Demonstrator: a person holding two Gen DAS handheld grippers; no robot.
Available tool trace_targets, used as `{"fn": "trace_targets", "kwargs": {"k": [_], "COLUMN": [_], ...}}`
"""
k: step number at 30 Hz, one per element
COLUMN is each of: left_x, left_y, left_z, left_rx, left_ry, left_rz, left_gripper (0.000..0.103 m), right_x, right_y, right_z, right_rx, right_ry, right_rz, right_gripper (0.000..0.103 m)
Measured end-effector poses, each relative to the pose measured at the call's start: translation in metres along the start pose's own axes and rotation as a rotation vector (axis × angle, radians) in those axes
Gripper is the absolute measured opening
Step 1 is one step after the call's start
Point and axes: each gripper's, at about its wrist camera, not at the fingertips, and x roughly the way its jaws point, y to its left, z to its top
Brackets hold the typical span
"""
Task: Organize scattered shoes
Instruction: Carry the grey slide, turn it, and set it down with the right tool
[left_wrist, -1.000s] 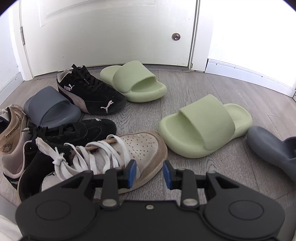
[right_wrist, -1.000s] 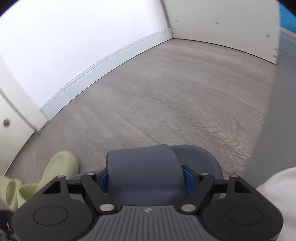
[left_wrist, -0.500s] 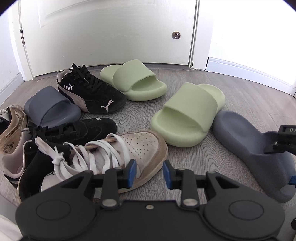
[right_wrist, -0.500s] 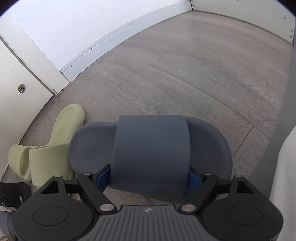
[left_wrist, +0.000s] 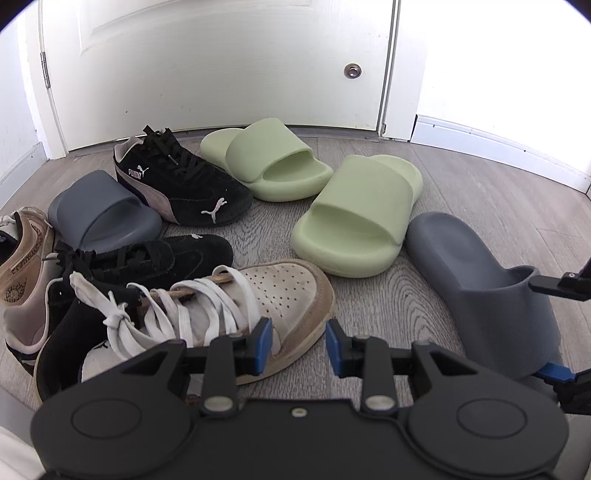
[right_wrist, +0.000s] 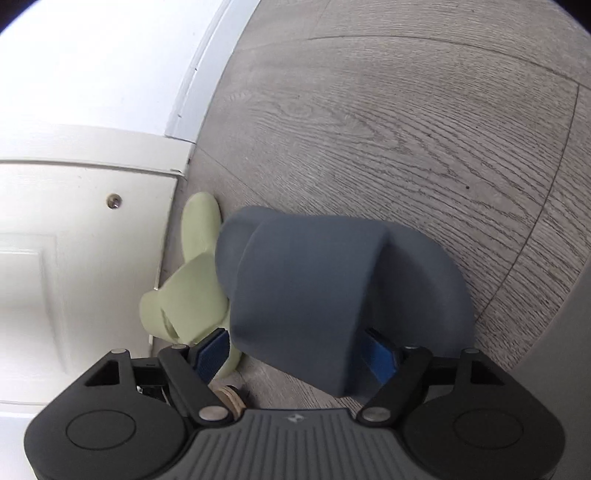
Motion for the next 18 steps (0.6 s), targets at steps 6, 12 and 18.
{"fn": "trace_targets", "kwargs": {"k": [6, 12, 18], "left_x": [-0.001, -0.001, -0.001], "left_y": [-0.002, -0.004, -0.003], "left_z": [-0.001, -0.001, -0.001], "left_rx": [0.013, 0.018, 0.012], "left_ry": [-0.004, -0.006, -0.004], "left_rz": [0.009, 0.013, 0.012], "left_gripper": [0.033, 0.033, 0.033], "right_x": [-0.007, -0.022, -0.02], "right_y": [-0.018, -0.018, -0.016], "right_z": [-0.001, 0.006, 0.037], "right_rx": [0.102, 0.139, 0.185], "right_ry": [-0.102, -0.275, -0.407], "right_rz": [0.17, 0.24, 0.224], "right_gripper": [0.033, 0.025, 0.028]}}
